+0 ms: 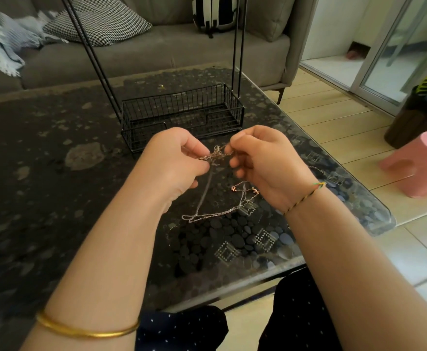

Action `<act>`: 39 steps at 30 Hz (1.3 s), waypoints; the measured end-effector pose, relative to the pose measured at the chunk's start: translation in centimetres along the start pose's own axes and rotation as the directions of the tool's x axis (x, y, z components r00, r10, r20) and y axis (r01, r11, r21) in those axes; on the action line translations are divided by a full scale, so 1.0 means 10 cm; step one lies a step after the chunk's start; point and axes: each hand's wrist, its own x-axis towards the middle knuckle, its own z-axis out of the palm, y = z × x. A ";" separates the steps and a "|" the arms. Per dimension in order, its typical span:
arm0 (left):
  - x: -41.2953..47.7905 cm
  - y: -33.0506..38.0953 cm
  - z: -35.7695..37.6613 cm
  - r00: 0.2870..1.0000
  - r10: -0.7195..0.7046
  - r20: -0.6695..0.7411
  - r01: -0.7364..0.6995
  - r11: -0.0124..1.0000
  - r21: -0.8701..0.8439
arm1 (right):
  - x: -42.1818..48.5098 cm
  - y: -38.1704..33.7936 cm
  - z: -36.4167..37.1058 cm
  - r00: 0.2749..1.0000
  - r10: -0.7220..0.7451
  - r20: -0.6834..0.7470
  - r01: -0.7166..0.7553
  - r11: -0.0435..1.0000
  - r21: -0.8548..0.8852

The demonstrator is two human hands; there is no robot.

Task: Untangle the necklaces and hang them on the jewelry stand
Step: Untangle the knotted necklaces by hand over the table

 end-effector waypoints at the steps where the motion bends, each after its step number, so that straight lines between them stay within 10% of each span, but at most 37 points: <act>1: 0.00 -0.01 0.01 1.000 0.014 -0.017 -0.013 1.000 0.022 | 0.00 -0.01 0.01 1.000 0.018 0.009 -0.018 1.000 0.024; 7: 0.02 -0.02 0.00 0.986 0.089 -0.138 -0.080 0.995 0.065 | -0.01 -0.04 0.03 0.981 0.116 0.158 -0.139 0.980 0.143; 12: 0.01 0.00 -0.01 0.967 0.144 -0.210 -0.140 0.990 0.034 | -0.02 0.01 0.02 0.970 0.111 0.217 -0.072 0.980 -0.183; 26: 0.00 0.02 0.05 1.000 0.013 -0.014 -0.011 0.987 0.163 | 0.03 0.05 0.01 0.919 -0.359 -0.164 0.204 0.787 -0.582; 39: 0.03 0.02 0.06 0.978 -0.174 0.112 0.192 0.965 -0.178 | -0.01 0.00 -0.02 0.950 -0.310 0.026 0.302 0.899 -0.318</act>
